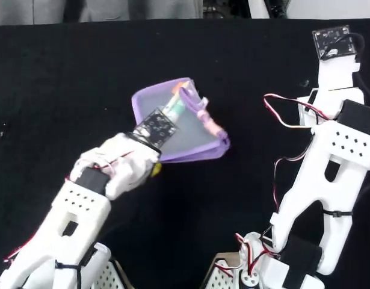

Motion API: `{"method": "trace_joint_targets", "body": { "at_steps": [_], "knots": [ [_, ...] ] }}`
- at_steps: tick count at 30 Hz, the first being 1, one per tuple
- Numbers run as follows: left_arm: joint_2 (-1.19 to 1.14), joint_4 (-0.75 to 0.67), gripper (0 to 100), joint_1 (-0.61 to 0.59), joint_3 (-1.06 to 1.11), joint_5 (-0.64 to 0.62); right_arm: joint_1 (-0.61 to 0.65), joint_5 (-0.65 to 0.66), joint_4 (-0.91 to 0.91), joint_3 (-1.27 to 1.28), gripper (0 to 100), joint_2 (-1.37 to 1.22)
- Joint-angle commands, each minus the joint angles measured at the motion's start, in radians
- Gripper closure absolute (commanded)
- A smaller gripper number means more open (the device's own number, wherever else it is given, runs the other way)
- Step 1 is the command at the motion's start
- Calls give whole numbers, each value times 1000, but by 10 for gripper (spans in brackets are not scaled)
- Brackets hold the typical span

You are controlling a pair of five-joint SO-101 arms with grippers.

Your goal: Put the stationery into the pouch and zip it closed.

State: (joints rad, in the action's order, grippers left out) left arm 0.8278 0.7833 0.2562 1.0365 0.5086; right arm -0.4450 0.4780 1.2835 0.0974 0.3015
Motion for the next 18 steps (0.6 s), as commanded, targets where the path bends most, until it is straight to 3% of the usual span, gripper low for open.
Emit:
{"method": "trace_joint_targets", "body": {
  "at_steps": [1,12,18],
  "knots": [
    [11,71,770,-22,-24,83,-18,0,6,-36,983,2],
    [12,186,770,-120,-50,290,-15,0,8,-38,983,2],
    [12,282,770,-125,-211,417,3,0,8,-38,983,2]
  ]
}}
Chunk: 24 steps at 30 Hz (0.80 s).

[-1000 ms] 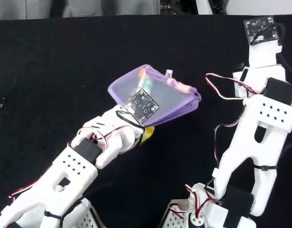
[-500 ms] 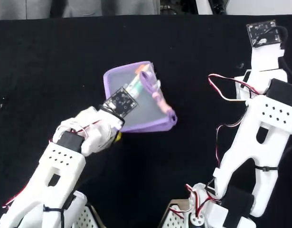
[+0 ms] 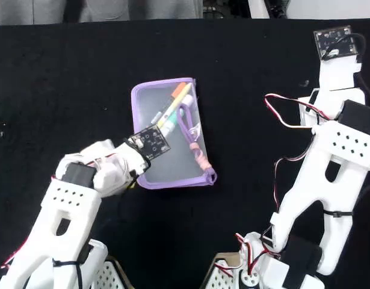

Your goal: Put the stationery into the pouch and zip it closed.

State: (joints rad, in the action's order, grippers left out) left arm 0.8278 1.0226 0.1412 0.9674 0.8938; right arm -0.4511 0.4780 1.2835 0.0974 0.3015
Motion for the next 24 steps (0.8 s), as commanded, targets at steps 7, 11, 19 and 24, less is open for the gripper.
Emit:
{"method": "trace_joint_targets", "body": {
  "at_steps": [7,11,19,24],
  "knots": [
    [12,118,982,-93,-255,-140,5,0,54,-31,986,2],
    [84,118,964,-171,-266,-272,9,-9,55,-35,986,4],
    [575,149,971,-260,-199,-562,38,-9,49,74,987,193],
    [914,181,971,-257,-24,-600,74,-9,-2,268,987,410]
  ]
}}
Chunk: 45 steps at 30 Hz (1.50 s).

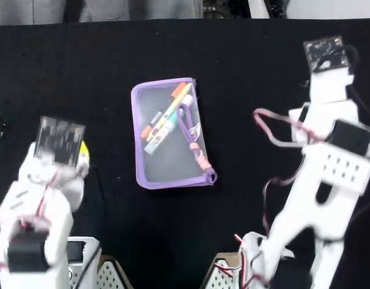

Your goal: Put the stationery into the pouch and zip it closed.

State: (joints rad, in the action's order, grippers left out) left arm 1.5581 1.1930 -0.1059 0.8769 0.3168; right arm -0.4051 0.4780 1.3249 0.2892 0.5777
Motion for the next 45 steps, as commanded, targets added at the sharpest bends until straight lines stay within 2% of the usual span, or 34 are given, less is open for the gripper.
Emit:
{"method": "trace_joint_targets", "body": {
  "at_steps": [1,5,9,17,24,29,33,36,40,45],
  "knots": [
    [247,12,971,-12,110,-23,34,-9,-54,124,987,179],
    [249,18,971,-33,217,-74,51,-9,-107,315,987,349],
    [247,-71,971,-101,308,-198,51,-11,-215,513,986,513],
    [270,-193,971,-110,556,-213,101,-11,-255,756,984,780],
    [269,-166,970,-110,682,-212,109,-11,-316,984,984,995],
    [269,-66,970,-102,717,-212,104,-11,-382,1190,984,1176],
    [269,2,970,-111,750,-218,101,-11,-331,1285,985,1320],
    [269,3,970,-108,759,-218,101,-21,-281,1297,986,1308],
    [269,3,970,-104,776,-218,69,-126,-238,1311,984,1302],
    [269,9,970,-104,823,-216,15,-190,-232,1397,984,1313]
  ]
}}
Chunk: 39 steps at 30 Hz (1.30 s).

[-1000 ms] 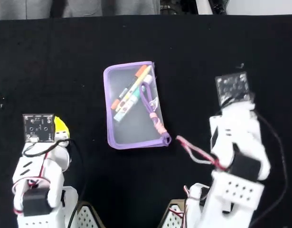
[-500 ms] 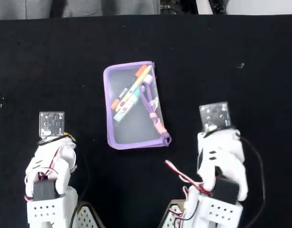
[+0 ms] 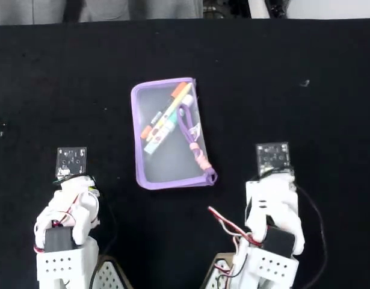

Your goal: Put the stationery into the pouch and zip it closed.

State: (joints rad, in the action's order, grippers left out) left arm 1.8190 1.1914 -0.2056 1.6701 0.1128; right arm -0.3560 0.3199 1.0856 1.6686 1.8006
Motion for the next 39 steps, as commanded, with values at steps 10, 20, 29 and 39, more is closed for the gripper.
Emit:
{"method": "trace_joint_targets", "body": {
  "at_steps": [10,20,29,39],
  "knots": [
    [6,60,970,-12,30,-9,-35,-48,193,15,984,91],
    [6,83,970,-10,30,-12,-35,-48,218,15,984,93],
    [6,83,970,-10,30,-12,-35,-48,218,15,984,93],
    [6,83,970,-10,30,-12,-35,-48,218,15,984,93]
  ]
}}
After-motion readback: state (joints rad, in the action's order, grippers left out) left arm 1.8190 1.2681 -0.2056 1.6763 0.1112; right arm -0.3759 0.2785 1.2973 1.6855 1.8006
